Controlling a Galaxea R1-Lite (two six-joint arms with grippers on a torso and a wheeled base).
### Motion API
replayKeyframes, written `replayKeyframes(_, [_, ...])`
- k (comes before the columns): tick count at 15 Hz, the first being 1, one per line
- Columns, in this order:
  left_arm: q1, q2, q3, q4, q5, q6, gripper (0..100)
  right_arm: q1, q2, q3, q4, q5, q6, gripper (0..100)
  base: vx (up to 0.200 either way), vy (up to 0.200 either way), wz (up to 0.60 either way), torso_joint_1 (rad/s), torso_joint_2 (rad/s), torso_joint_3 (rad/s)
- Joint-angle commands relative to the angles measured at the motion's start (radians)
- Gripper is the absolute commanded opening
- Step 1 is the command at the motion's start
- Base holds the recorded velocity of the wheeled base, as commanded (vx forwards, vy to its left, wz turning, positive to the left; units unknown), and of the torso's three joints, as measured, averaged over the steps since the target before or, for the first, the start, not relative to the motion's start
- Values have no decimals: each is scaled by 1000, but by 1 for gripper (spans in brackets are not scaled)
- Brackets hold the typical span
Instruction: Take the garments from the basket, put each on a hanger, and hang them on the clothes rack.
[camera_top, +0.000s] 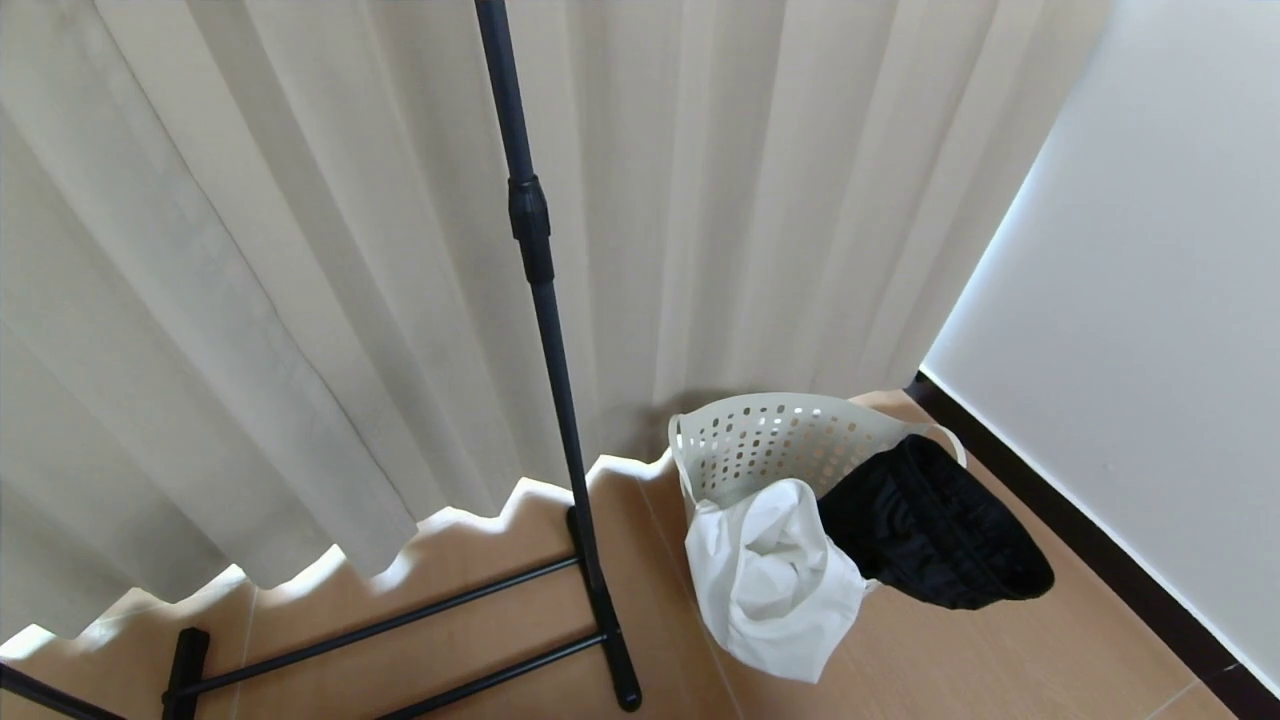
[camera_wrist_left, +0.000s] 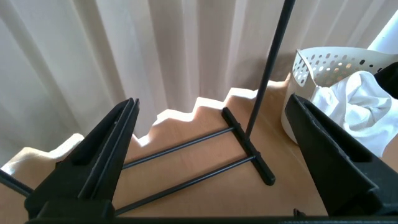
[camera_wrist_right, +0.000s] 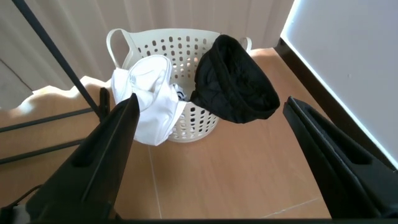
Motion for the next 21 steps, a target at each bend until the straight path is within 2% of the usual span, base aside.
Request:
replayKeyframes(1, [1, 0, 0, -1, 0, 1, 100, 0, 0, 0, 0, 0, 0, 100, 0, 0, 0, 2, -7, -188])
replayKeyframes(10, [1, 1, 0, -1, 1, -1, 100, 0, 0, 0, 0, 0, 1, 100, 0, 0, 0, 3, 4, -166])
replayKeyframes(21, [1, 1, 0, -1, 3, -2, 100, 0, 0, 0, 0, -2, -2, 100, 0, 0, 0, 2, 3, -96])
